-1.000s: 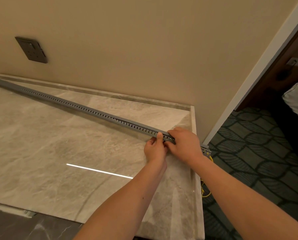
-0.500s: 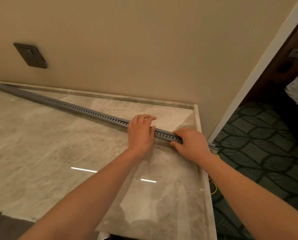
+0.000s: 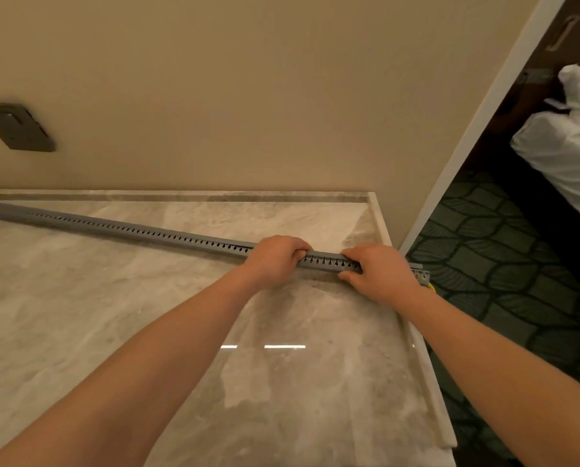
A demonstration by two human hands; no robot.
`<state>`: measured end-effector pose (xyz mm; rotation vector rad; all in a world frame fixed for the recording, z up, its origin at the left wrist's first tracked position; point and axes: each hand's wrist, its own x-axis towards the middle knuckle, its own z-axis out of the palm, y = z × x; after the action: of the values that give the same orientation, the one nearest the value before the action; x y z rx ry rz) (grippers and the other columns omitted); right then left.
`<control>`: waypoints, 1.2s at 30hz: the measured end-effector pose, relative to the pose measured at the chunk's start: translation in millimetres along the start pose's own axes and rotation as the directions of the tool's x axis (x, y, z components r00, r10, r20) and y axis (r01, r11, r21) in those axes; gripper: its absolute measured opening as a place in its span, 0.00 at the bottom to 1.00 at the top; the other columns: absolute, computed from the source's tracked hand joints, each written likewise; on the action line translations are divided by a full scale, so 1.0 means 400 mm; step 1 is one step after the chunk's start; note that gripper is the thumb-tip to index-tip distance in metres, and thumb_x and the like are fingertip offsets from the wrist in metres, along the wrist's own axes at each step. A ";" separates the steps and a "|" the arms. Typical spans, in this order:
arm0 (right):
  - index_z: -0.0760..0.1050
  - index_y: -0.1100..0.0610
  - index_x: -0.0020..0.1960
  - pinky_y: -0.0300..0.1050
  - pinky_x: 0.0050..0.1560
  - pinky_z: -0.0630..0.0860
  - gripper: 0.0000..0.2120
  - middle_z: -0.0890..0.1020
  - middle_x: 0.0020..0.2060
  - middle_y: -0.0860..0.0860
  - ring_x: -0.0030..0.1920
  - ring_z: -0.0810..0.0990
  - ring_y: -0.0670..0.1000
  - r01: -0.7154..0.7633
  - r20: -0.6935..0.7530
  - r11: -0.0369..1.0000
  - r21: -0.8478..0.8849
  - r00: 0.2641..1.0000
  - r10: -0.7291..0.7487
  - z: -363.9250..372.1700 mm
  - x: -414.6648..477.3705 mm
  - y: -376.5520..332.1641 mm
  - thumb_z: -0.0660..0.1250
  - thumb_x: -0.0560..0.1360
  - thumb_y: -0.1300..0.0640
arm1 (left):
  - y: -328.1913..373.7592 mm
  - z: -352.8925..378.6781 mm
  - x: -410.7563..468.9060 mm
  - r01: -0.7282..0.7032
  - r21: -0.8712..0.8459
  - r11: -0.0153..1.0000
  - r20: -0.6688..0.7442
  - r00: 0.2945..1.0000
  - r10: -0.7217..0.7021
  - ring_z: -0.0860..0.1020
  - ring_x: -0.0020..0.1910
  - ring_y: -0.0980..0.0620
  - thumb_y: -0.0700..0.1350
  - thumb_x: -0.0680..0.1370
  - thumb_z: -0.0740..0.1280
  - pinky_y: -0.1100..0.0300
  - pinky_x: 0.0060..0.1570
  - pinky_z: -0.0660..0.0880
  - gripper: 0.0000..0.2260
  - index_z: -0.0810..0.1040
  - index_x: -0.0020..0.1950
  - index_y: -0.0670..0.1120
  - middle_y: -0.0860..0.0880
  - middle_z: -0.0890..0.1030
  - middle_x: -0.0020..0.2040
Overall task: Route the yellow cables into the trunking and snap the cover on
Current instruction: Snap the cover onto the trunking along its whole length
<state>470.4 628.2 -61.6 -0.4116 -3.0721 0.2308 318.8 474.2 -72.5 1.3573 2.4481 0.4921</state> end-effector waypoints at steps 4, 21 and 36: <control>0.75 0.50 0.57 0.47 0.45 0.74 0.14 0.78 0.48 0.49 0.49 0.76 0.51 -0.031 0.006 0.999 -0.023 0.999 0.031 0.009 0.000 -0.035 0.63 0.76 0.44 | -0.007 0.025 -0.015 -0.061 -0.006 0.998 -0.138 0.989 0.060 0.79 0.49 0.48 0.43 0.81 0.59 0.53 0.52 0.74 0.13 0.81 0.58 0.51 0.50 0.84 0.50; 0.80 0.54 0.53 0.49 0.46 0.74 0.11 0.82 0.41 0.51 0.43 0.79 0.52 0.003 -0.173 0.968 0.253 0.984 0.042 0.076 0.043 -0.109 0.69 0.73 0.50 | -0.055 0.047 -0.025 -0.240 0.108 0.965 -0.160 0.954 0.255 0.76 0.55 0.50 0.49 0.79 0.64 0.56 0.57 0.68 0.15 0.73 0.65 0.49 0.51 0.79 0.57; 0.79 0.50 0.54 0.47 0.42 0.75 0.14 0.83 0.41 0.47 0.41 0.80 0.50 0.026 -0.192 0.991 0.134 0.981 0.000 0.089 0.039 -0.099 0.65 0.74 0.44 | -0.090 0.078 -0.026 -0.331 0.264 0.906 -0.266 0.878 0.398 0.81 0.47 0.47 0.48 0.77 0.68 0.53 0.47 0.74 0.15 0.77 0.61 0.44 0.49 0.83 0.54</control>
<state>443.1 589.4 -90.6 -0.3830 -2.8490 0.3749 310.1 452.1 -115.0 1.9941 2.5491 0.5867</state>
